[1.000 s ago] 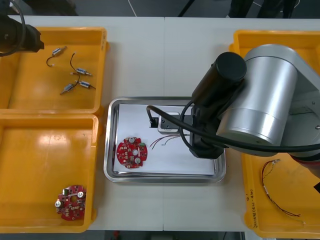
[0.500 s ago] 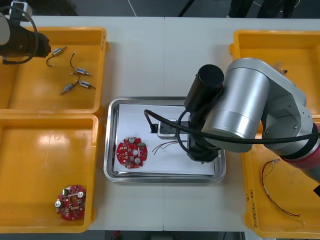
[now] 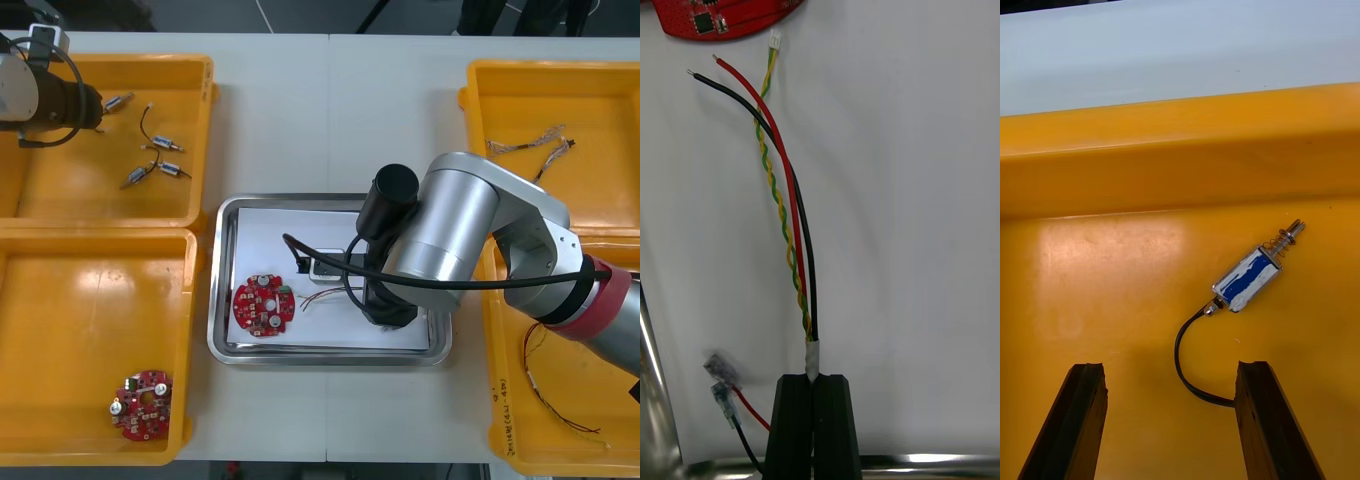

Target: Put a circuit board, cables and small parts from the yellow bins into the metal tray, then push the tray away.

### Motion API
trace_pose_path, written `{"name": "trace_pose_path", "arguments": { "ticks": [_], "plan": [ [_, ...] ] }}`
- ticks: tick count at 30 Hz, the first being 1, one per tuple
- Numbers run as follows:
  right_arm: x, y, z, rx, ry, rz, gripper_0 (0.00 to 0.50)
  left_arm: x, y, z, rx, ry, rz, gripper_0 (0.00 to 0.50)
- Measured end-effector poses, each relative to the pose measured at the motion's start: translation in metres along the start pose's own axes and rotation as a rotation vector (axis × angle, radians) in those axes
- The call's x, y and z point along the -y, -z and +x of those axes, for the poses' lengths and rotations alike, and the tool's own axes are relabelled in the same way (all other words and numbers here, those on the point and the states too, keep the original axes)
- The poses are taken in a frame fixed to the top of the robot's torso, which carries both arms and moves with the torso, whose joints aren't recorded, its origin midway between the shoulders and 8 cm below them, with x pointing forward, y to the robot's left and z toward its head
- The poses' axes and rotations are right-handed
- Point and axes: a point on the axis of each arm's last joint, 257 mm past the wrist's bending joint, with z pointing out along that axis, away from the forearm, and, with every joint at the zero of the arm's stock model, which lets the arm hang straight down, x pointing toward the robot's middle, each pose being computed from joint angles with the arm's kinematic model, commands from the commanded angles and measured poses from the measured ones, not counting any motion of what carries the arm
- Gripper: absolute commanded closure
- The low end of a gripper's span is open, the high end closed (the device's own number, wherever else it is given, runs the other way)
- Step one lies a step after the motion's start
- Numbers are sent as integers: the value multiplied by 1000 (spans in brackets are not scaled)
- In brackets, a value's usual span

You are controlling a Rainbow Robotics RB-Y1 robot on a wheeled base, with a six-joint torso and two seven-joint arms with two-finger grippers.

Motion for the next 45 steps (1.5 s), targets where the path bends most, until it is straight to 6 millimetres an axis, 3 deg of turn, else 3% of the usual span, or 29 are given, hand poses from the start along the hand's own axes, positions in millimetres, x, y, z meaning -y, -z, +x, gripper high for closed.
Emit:
{"name": "trace_pose_path", "arguments": {
  "ticks": [4,6,7,8,10,16,30,37,40,42,45],
  "plan": [
    [0,-5,-1,-2,14,18,500,2,-4,-5,35,8,2,0],
    [0,-6,0,-5,16,18,429,3,-8,-7,63,19,2,0],
    [0,-6,0,-6,16,18,292,3,-11,-7,73,26,1,0],
    [0,-7,0,-7,15,18,113,3,-14,-4,75,32,1,0],
    [0,-7,0,-7,15,18,0,5,-17,1,67,38,3,0],
    [0,-7,0,-8,15,18,0,12,-20,2,77,27,11,0],
    [0,-5,5,-28,14,15,0,7,-30,13,84,-85,-15,0],
    [4,23,20,-82,9,23,0,1,-31,13,92,-76,-27,0],
    [8,44,24,-88,0,40,0,0,-31,13,90,-71,-28,64],
    [11,57,26,-79,-12,56,0,-1,-32,13,90,-68,-28,142],
    [21,78,18,-15,-32,100,0,-1,-32,14,89,-60,-26,303]
  ]
}}
